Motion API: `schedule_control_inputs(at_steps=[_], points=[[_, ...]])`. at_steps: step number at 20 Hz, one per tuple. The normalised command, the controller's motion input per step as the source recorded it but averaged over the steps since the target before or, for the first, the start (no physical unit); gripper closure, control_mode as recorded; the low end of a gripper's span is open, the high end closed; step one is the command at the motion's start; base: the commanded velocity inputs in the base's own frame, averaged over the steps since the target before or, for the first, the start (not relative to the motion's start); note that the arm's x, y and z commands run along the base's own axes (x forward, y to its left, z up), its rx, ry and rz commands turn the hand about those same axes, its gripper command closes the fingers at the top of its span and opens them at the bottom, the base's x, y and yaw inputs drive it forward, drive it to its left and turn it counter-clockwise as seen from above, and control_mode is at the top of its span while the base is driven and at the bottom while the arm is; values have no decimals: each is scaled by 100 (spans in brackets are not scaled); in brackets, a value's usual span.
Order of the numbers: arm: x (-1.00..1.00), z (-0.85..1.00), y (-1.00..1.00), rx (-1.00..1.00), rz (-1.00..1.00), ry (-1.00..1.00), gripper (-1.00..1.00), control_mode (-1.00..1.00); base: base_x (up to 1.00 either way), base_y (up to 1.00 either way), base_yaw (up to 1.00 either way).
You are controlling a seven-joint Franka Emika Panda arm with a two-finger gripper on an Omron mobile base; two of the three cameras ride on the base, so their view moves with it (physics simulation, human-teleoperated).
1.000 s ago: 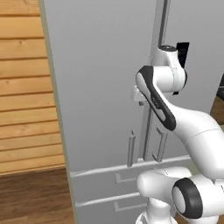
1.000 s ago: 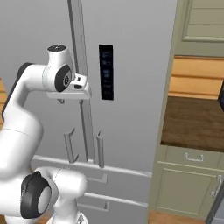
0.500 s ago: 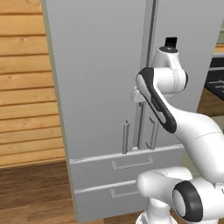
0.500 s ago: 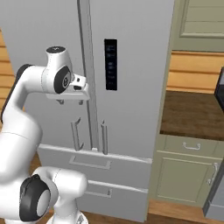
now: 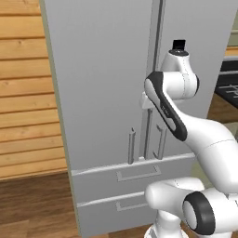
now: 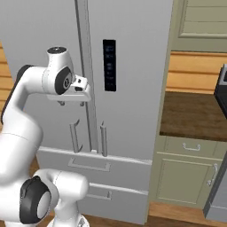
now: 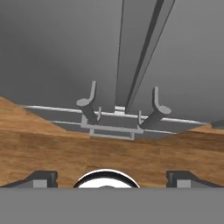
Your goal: Take the strawberry from the fridge and place it on top of the pancake, located on the dining counter.
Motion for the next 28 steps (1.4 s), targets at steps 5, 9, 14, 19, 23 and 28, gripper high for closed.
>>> schedule_control_inputs(at_steps=[5,9,14,19,23,28], points=[[3,-59,-11,0,0,-23,-100,-100,0,0,0],[11,-54,-45,1,0,-20,-100,-100,0,0,0],[0,-31,-29,7,4,-5,-100,-100,0,0,0],[8,-20,0,0,0,0,-100,-100,0,0,0],[9,-16,-10,0,0,0,-100,-100,0,0,0],[28,-11,-49,0,0,0,-100,-100,0,0,0]])
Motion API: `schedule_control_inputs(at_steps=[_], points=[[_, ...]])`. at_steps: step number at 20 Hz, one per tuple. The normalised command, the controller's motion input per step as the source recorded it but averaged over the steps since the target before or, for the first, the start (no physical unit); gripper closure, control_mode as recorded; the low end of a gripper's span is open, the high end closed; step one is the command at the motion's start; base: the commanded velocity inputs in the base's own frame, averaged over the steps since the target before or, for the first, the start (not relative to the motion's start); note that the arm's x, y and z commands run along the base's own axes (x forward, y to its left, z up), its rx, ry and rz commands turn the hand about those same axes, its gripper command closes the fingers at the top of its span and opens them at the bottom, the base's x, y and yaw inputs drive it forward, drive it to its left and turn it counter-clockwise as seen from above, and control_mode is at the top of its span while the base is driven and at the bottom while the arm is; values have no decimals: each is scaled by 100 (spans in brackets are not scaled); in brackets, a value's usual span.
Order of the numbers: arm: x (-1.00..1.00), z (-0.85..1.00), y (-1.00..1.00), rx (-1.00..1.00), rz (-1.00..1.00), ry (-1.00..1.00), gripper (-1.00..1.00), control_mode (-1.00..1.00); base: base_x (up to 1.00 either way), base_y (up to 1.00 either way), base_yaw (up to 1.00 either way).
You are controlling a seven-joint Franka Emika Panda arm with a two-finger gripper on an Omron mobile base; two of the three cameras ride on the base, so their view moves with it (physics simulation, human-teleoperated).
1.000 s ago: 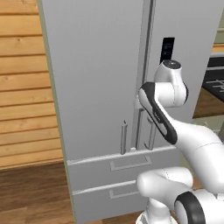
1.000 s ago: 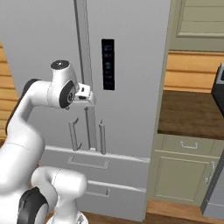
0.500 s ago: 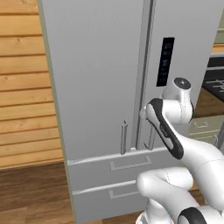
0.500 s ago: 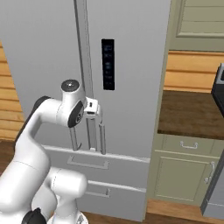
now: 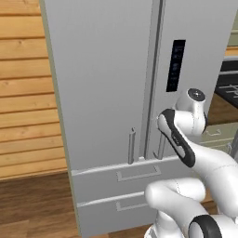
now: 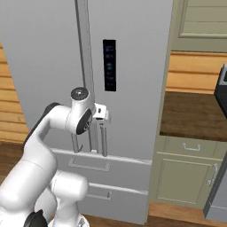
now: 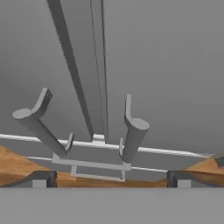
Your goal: Take the strawberry from the fridge and place it on top of the pancake, located on the dining counter.
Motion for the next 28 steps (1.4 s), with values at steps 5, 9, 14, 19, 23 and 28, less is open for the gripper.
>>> schedule_control_inputs(at_steps=[5,9,14,19,23,28], points=[[65,-33,-61,0,4,0,-100,-100,0,0,0],[18,-16,-9,0,0,0,-100,-100,0,0,0],[21,-26,17,0,0,3,-100,-100,0,0,0],[15,-32,3,0,0,2,-100,-100,0,0,0],[18,-31,1,0,0,0,-100,-100,0,0,0],[19,-32,1,0,0,0,-100,-100,0,0,0]])
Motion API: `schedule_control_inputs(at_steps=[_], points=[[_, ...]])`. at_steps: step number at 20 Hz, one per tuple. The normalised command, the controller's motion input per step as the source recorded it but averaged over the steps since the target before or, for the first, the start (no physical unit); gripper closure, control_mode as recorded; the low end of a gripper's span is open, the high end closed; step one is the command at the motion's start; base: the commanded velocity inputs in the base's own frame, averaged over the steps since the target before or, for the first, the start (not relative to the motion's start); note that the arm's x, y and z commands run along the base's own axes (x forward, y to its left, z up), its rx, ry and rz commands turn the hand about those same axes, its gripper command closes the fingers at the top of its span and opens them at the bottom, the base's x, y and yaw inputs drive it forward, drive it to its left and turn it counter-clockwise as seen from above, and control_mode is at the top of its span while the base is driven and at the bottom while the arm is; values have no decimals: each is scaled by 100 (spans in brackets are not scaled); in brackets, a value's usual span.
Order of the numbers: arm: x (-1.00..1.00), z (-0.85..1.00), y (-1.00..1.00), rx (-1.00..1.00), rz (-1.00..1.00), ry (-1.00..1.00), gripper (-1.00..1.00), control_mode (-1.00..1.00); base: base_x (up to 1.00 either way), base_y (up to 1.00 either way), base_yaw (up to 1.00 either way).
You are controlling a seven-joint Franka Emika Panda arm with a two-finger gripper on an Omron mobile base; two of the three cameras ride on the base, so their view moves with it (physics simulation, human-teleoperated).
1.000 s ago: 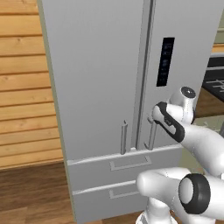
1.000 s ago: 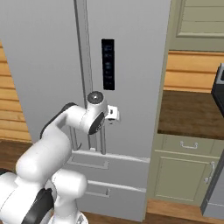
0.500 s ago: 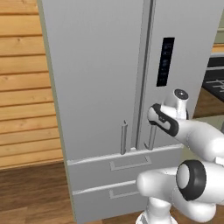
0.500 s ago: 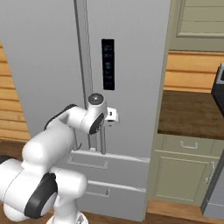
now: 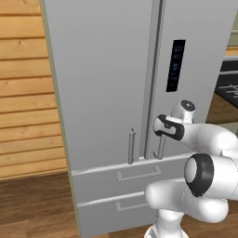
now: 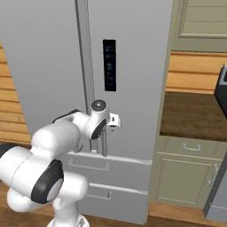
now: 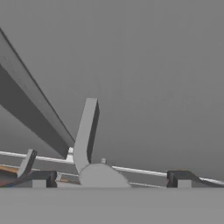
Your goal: Take the strawberry from the fridge and place it on top of the pancake, located on the dining counter.
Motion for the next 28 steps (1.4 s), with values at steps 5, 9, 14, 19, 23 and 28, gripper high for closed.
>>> schedule_control_inputs(at_steps=[5,9,14,19,23,28], points=[[16,-26,0,0,0,0,-100,-100,0,0,0],[7,-16,0,0,0,-3,-100,-100,0,0,0],[-16,-3,-3,0,-3,-5,100,-100,0,0,0],[-66,0,-48,8,-9,0,100,-100,0,0,0],[-79,1,-65,12,-10,0,100,-100,0,0,0],[-79,4,-70,13,-9,1,-100,-100,0,0,0]])
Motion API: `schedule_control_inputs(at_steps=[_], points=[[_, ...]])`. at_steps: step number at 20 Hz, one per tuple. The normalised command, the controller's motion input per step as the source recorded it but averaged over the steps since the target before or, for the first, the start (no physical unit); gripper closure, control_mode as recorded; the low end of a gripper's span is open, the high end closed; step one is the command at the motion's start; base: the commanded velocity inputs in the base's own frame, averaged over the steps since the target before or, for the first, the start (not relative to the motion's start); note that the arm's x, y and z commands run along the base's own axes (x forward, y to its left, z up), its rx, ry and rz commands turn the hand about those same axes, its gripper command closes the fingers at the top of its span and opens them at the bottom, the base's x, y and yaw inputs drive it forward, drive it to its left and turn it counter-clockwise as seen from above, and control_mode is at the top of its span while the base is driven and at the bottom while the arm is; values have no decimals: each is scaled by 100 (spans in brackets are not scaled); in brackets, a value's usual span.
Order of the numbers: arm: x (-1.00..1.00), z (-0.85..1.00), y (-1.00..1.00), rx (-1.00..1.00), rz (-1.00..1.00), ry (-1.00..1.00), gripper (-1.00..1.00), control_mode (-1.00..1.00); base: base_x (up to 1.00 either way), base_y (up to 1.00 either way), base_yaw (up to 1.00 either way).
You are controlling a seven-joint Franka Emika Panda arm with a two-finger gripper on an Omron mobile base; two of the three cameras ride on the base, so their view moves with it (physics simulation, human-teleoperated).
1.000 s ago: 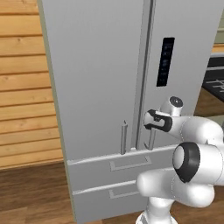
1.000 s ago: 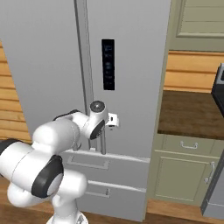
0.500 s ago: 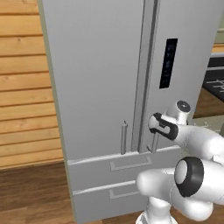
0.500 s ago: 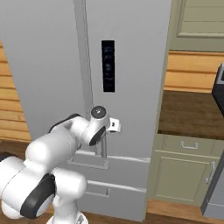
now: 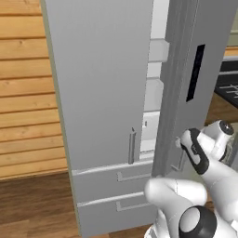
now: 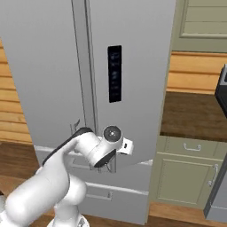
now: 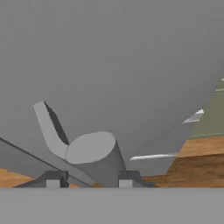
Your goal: Take the strawberry from the fridge and place it on top of the pancake, located on the dining counter.
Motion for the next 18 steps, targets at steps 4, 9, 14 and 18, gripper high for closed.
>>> schedule_control_inputs(at_steps=[4,9,14,18], points=[[-65,14,-58,9,-9,4,-100,-100,0,0,0],[-68,55,-31,0,-3,7,-100,-100,0,0,0],[-79,97,23,-24,0,9,-100,-100,0,0,0],[-19,79,98,-53,0,19,-100,-100,0,0,0]])
